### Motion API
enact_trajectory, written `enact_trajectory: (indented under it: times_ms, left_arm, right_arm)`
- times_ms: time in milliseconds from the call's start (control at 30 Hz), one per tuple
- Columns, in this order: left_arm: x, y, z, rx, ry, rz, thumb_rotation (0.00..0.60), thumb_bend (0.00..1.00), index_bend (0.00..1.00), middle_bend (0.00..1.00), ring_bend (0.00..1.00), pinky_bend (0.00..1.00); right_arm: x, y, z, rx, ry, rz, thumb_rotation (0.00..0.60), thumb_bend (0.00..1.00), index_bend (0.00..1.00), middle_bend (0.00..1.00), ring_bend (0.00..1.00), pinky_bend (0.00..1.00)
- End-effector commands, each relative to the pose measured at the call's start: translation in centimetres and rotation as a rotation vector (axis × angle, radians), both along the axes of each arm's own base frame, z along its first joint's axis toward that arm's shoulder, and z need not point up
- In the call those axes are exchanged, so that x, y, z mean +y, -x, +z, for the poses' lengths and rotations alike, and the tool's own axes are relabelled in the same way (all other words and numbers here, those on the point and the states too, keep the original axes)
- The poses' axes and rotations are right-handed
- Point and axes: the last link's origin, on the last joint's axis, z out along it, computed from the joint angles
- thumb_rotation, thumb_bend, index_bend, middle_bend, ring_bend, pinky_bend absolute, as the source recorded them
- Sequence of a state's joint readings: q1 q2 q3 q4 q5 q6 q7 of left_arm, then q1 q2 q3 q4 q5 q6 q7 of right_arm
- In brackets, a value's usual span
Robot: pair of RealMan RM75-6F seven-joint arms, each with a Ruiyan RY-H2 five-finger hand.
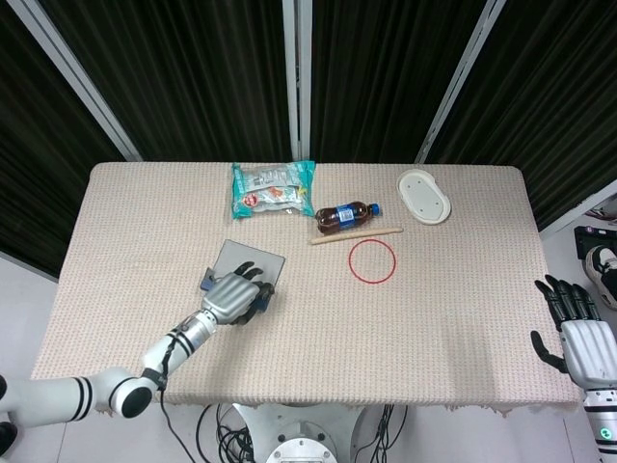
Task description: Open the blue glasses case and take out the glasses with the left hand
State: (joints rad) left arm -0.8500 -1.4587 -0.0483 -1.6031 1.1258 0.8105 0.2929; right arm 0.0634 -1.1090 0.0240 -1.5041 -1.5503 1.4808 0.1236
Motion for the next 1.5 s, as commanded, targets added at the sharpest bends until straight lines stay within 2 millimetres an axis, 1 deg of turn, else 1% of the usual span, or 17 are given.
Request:
enact_trajectory:
  times_ms: [33, 133, 333, 467, 567, 700, 833, 967, 1100, 1200, 1333, 1433, 1500]
  left_arm:
    - [-0.6, 1.2, 1.1, 0.031, 0.021, 0.035, 0.600, 0.58, 0.26, 0.39, 0.10, 0.00]
    - [-0.9, 2.7, 2.4, 0.074, 0.011, 0.070, 0.600, 0.59, 0.26, 0.40, 0.10, 0.00]
    - [-1.5, 6.3, 5.1, 0.159, -0.054, 0.158, 0.600, 0.59, 0.26, 0.40, 0.10, 0.00]
    - [-1.3, 7.8, 6.7, 0.190, -0.107, 0.218, 0.600, 0.59, 0.27, 0.41, 0.10, 0.00]
    - [-0.8, 7.9, 7.8, 0.133, -0.170, 0.258, 0.600, 0.59, 0.27, 0.41, 0.10, 0.00]
    - [0.3, 7.8, 8.5, 0.008, -0.256, 0.295, 0.600, 0.59, 0.28, 0.41, 0.10, 0.00]
    - [2.0, 9.0, 8.0, 0.002, -0.306, 0.349, 0.600, 0.58, 0.27, 0.39, 0.10, 0.00]
    - [3.7, 10.3, 6.9, 0.030, -0.320, 0.431, 0.600, 0.58, 0.26, 0.39, 0.10, 0.00]
    - [4.5, 10.7, 6.1, 0.052, -0.299, 0.484, 0.600, 0.58, 0.24, 0.39, 0.10, 0.00]
    - [4.7, 10.4, 5.7, 0.061, -0.278, 0.498, 0.600, 0.58, 0.23, 0.40, 0.10, 0.00]
    - [4.5, 9.4, 4.7, 0.049, -0.221, 0.494, 0.600, 0.58, 0.22, 0.40, 0.10, 0.00]
    - [4.2, 8.0, 3.9, 0.026, -0.174, 0.470, 0.600, 0.58, 0.22, 0.40, 0.10, 0.00]
    - [3.9, 6.8, 3.3, 0.000, -0.137, 0.443, 0.600, 0.58, 0.22, 0.40, 0.10, 0.00]
  right_arm:
    - [0.0, 0.0, 0.0, 0.000, 0.000, 0.001, 0.600, 0.36, 0.00, 0.05, 0.00, 0.00]
    - [0.0, -0.1, 0.0, 0.000, 0.003, 0.005, 0.600, 0.36, 0.00, 0.05, 0.00, 0.00]
    - [0.0, -0.3, 0.0, 0.001, 0.002, 0.010, 0.600, 0.36, 0.00, 0.05, 0.00, 0.00]
    - [0.0, -0.5, -0.1, 0.001, 0.003, 0.014, 0.600, 0.36, 0.00, 0.05, 0.00, 0.00]
    - [0.0, -0.5, -0.1, 0.001, 0.004, 0.016, 0.600, 0.36, 0.00, 0.05, 0.00, 0.00]
    - [-0.1, -0.6, -0.2, 0.001, 0.000, 0.017, 0.600, 0.36, 0.00, 0.05, 0.00, 0.00]
    - [-0.1, -0.6, -0.1, 0.000, -0.002, 0.019, 0.600, 0.36, 0.00, 0.05, 0.00, 0.00]
    - [-0.1, -0.3, -0.1, -0.001, 0.000, 0.011, 0.600, 0.36, 0.00, 0.05, 0.00, 0.00]
    - [0.0, -0.1, 0.0, -0.003, -0.001, 0.002, 0.600, 0.36, 0.00, 0.05, 0.00, 0.00]
    - [0.0, 0.1, 0.0, -0.004, 0.000, -0.001, 0.600, 0.36, 0.00, 0.05, 0.00, 0.00]
    - [-0.1, 0.2, -0.1, -0.005, -0.001, -0.003, 0.600, 0.36, 0.00, 0.05, 0.00, 0.00]
    - [-0.1, 0.2, -0.1, -0.007, -0.001, -0.003, 0.600, 0.36, 0.00, 0.05, 0.00, 0.00]
    - [-0.1, 0.3, -0.1, -0.006, -0.002, -0.004, 0.600, 0.36, 0.00, 0.05, 0.00, 0.00]
